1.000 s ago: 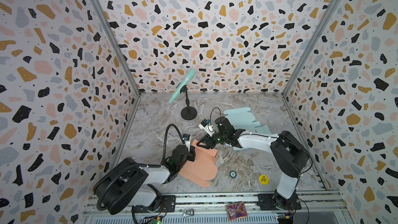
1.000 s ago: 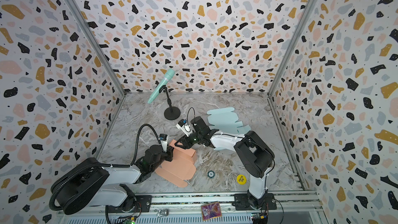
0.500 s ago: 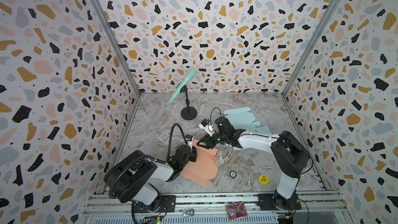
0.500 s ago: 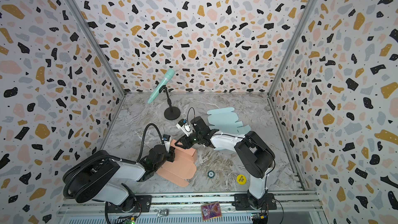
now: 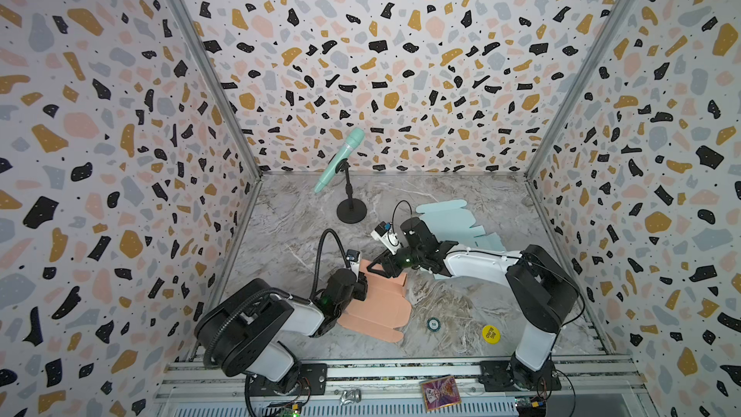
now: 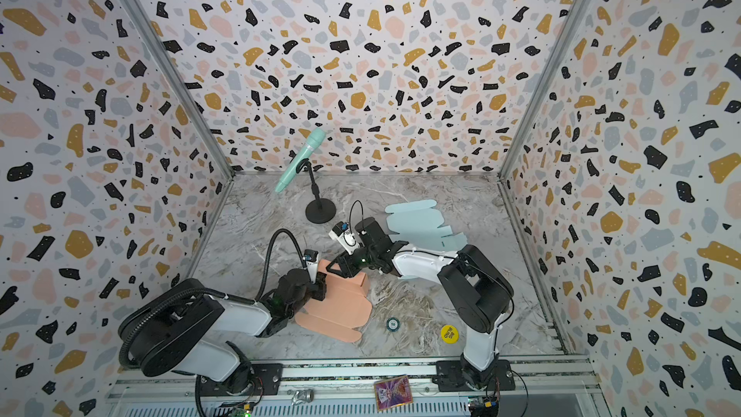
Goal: Assemble paper box
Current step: First fold the bottom flaps of a flat cardboard box at the center of the table.
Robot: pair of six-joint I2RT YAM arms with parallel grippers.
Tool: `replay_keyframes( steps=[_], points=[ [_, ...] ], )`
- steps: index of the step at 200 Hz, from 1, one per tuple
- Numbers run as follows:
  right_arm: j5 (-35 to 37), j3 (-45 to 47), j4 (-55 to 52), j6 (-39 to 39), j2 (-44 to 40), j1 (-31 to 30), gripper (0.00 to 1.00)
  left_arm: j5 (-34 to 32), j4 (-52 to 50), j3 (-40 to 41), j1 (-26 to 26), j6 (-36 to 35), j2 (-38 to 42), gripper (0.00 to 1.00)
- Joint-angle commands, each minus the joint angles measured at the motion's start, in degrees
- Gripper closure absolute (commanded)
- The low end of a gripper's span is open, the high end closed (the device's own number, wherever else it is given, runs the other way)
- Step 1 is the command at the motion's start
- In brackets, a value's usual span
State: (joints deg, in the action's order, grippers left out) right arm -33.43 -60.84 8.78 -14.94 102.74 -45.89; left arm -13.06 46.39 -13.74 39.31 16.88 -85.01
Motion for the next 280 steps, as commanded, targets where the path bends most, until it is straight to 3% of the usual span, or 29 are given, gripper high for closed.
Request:
replay_keyframes(
  steps=[1,76,129,163,206,254,280],
  points=[
    [2.9,0.5,-4.3,1.3,-2.8,-0.4,0.49,-1.6,0.7,1.4,0.3,0.2,2.0,0.81],
    [7.2,-2.1,-8.8,4.6,-5.5,0.3,0.35,-2.1,0.0,3.6,0.6,2.0,4.7,0.73],
    [11.6,-3.4,-13.0,10.9,-8.6,-1.6,0.19,-1.7,-4.1,5.1,1.4,3.7,11.6,0.57],
    [13.3,-4.6,-15.0,14.6,-9.1,-2.9,0.12,-2.4,-5.2,7.2,1.6,5.8,15.4,0.56],
    [16.7,-8.3,-19.9,18.3,-6.4,-3.6,0.10,-3.4,-10.5,9.4,2.6,9.0,23.9,0.55],
    [19.0,-11.2,-23.2,20.3,-2.7,-3.7,0.16,-4.4,-27.1,7.3,2.7,15.3,36.2,0.48],
    [18.6,-12.3,-23.5,20.7,-1.2,-4.2,0.18,-5.5,-36.4,5.2,2.7,17.6,42.9,0.37]
  ],
)
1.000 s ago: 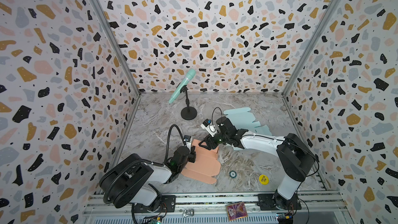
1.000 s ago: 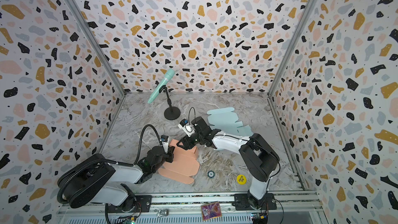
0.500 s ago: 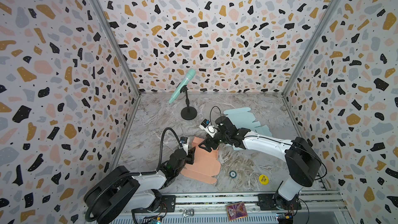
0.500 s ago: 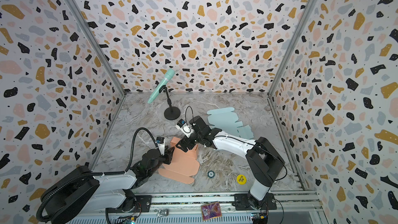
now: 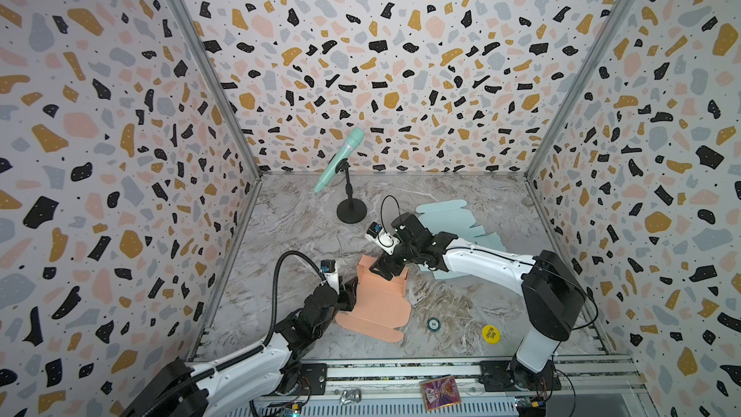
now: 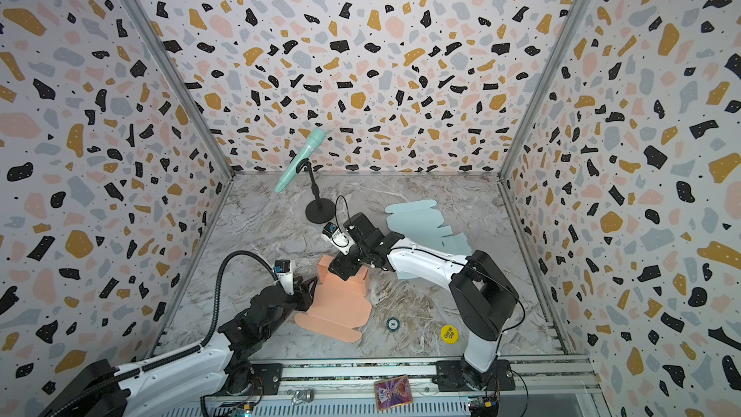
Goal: Assemble paper box
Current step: Turn over the paper box at the center of the table.
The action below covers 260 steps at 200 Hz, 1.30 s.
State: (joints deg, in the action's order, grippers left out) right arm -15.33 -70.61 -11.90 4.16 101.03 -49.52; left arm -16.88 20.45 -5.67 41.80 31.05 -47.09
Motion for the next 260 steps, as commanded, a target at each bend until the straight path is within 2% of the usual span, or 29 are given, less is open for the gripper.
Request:
replay_keyframes(
  steps=[1,30,74,115,152,178,219,260],
  points=[
    [0.5,-2.6,-2.8,1.6,0.6,-0.6,0.18,-1.7,-10.6,-3.0,0.2,3.5,5.1,0.37],
    [2.1,-3.7,-3.0,0.5,2.1,-0.4,0.20,-2.8,-17.0,-6.7,0.2,4.6,9.6,0.21],
    [-1.9,-4.6,-1.7,-2.4,3.3,2.5,0.26,-3.5,-23.5,-13.3,0.2,4.7,9.6,0.08],
    [-5.0,-4.6,-0.5,-3.9,4.1,5.8,0.27,-5.8,-30.5,-20.1,0.2,6.0,7.2,0.07],
    [-7.7,-4.9,0.4,-4.2,5.5,9.3,0.28,-6.6,-41.3,-27.1,0.2,9.4,-0.8,0.07],
    [-8.1,-6.1,0.2,-3.9,7.1,10.9,0.28,-3.7,-41.4,-28.2,0.2,11.3,-1.5,0.07],
    [-7.7,-8.6,-0.8,-3.0,10.3,13.5,0.28,-3.8,-43.7,-31.4,0.2,13.0,-1.0,0.07],
    [-7.3,-8.2,-0.6,-2.3,11.3,15.0,0.28,-1.8,-42.1,-30.0,0.2,15.9,0.7,0.06]
  ],
)
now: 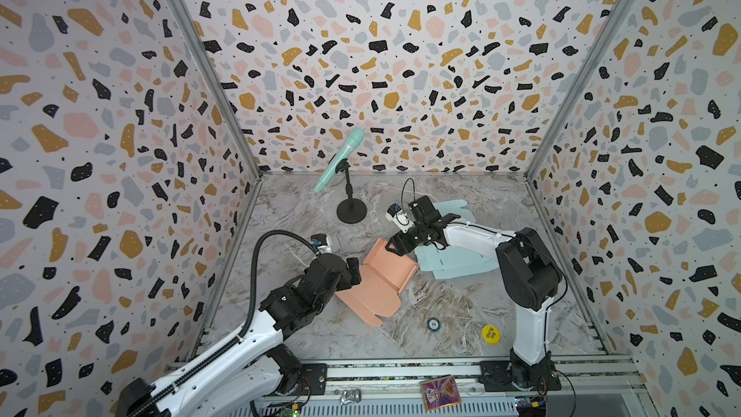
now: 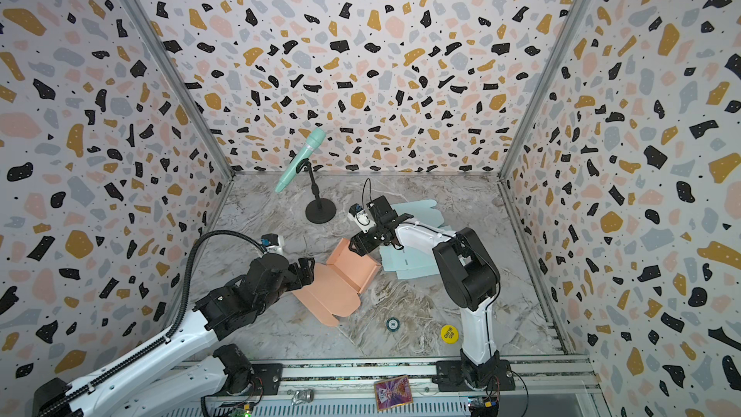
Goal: Assemble paper box
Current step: Turn over the paper box at the center of the table.
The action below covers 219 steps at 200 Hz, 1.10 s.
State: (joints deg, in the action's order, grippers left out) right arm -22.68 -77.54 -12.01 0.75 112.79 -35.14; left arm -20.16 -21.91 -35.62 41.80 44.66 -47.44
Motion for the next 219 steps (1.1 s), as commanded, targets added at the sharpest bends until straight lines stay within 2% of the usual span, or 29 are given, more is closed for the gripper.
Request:
replay_keyframes(
  steps=[1,26,82,90,170,198,219],
  points=[
    [0.1,-1.2,-0.5,1.0,-0.5,0.6,0.28,1.5,0.4,0.0,0.2,2.4,1.1,0.06],
    [0.5,-0.1,0.2,0.9,-0.5,0.7,0.28,3.5,3.2,1.3,0.3,3.5,1.0,0.00],
    [1.8,1.6,1.3,0.5,-0.3,0.7,0.28,2.4,5.2,1.0,2.8,5.6,-2.3,0.00],
    [2.0,1.8,1.4,0.7,-0.1,0.7,0.28,2.0,5.0,1.1,2.9,8.1,-2.5,0.00],
    [6.3,3.1,1.1,1.7,0.4,0.1,0.29,-1.0,1.7,1.8,3.8,10.9,-0.9,0.05],
    [7.6,3.2,1.3,2.0,0.6,-0.5,0.29,-0.6,1.7,2.3,3.9,11.8,-1.0,0.04],
    [8.8,3.4,1.3,2.1,0.9,-1.0,0.29,-1.2,1.5,2.3,4.5,12.3,-1.1,0.00]
  ],
)
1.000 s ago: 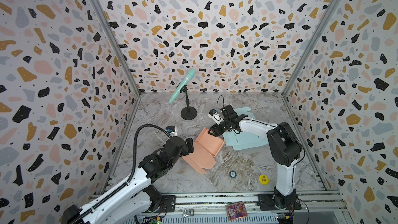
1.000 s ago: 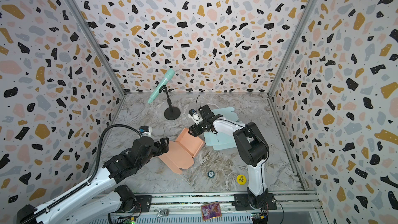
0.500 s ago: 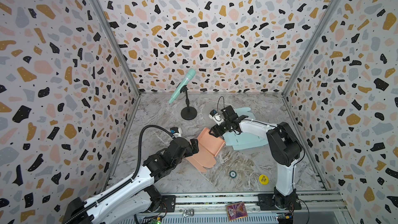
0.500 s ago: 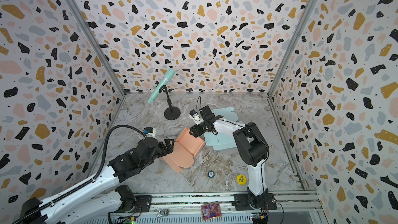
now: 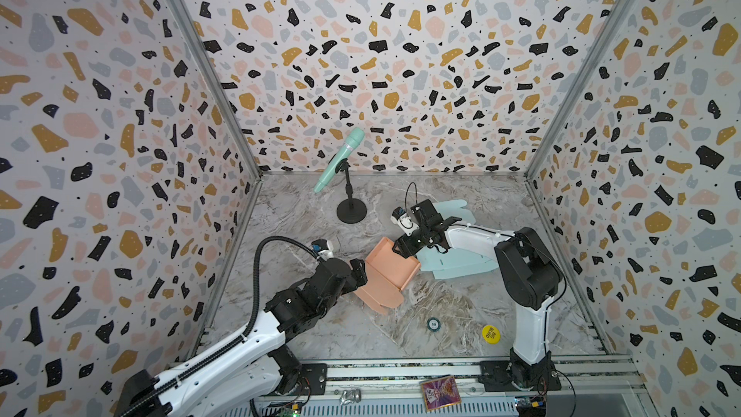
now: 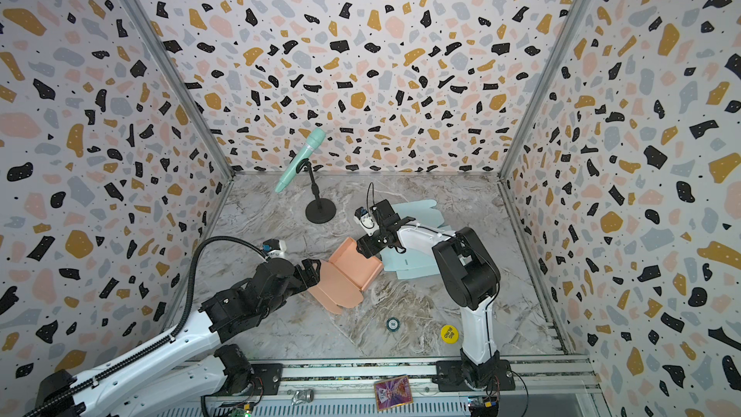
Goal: Assemble paper box
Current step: Turn over the paper box at the center of the table.
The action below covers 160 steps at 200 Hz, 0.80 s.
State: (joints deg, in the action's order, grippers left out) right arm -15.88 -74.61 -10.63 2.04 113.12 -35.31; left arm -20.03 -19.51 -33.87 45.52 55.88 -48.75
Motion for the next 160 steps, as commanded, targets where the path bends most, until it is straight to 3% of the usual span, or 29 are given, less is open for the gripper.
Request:
replay_keyframes(
  steps=[1,93,160],
  points=[
    [2.0,0.4,-0.1,0.9,0.6,-0.8,0.29,-1.4,-1.0,0.4,0.8,1.1,0.2,0.00],
    [3.4,2.5,1.0,1.0,0.0,-1.8,0.29,-3.0,-4.0,-1.7,1.9,2.0,1.0,0.00],
    [3.9,3.9,1.6,0.8,-0.7,-3.2,0.29,-0.9,3.0,-1.7,4.8,3.5,-2.9,0.00]
  ],
)
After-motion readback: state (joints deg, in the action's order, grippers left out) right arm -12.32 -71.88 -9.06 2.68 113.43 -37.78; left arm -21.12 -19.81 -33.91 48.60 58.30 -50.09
